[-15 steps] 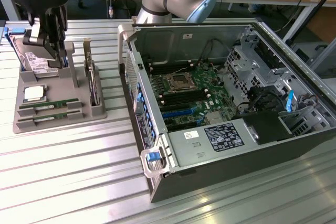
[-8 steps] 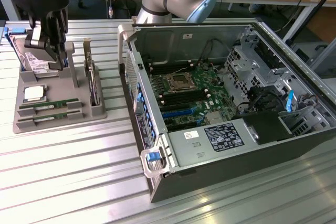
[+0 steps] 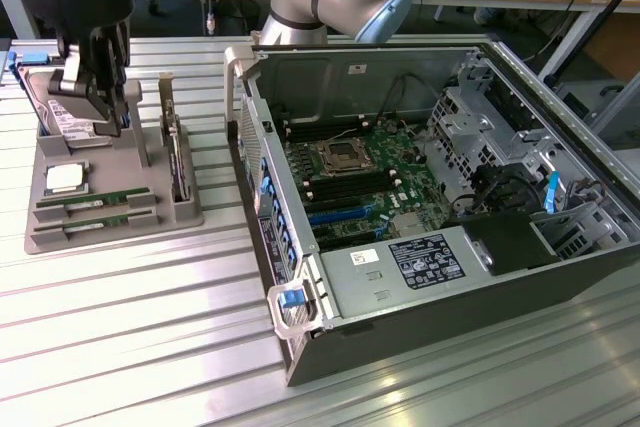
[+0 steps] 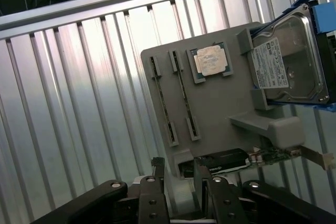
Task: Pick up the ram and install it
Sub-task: 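Pick up the ram and move it above insertion slot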
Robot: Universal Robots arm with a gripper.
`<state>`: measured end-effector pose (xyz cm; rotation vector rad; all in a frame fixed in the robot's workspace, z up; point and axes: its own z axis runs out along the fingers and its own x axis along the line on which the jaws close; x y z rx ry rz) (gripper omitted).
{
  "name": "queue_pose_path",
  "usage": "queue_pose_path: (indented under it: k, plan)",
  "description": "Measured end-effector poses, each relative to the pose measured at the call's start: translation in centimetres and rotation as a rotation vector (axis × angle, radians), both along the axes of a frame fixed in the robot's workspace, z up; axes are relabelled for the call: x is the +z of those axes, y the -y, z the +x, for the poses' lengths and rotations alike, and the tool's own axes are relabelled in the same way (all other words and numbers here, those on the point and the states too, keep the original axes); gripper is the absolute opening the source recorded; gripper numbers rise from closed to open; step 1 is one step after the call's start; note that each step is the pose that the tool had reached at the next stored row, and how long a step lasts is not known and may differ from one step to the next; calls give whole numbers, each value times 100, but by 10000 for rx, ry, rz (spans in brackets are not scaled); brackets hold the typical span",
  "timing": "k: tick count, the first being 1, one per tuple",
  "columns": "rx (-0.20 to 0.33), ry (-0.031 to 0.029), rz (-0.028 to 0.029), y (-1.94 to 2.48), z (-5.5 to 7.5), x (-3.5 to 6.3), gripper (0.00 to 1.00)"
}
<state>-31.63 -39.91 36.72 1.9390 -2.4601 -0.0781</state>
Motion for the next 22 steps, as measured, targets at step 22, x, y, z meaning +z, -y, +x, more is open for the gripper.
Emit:
queue_pose_path:
  k: [22]
  plan:
    - [179,0,0,6,0,-137,36]
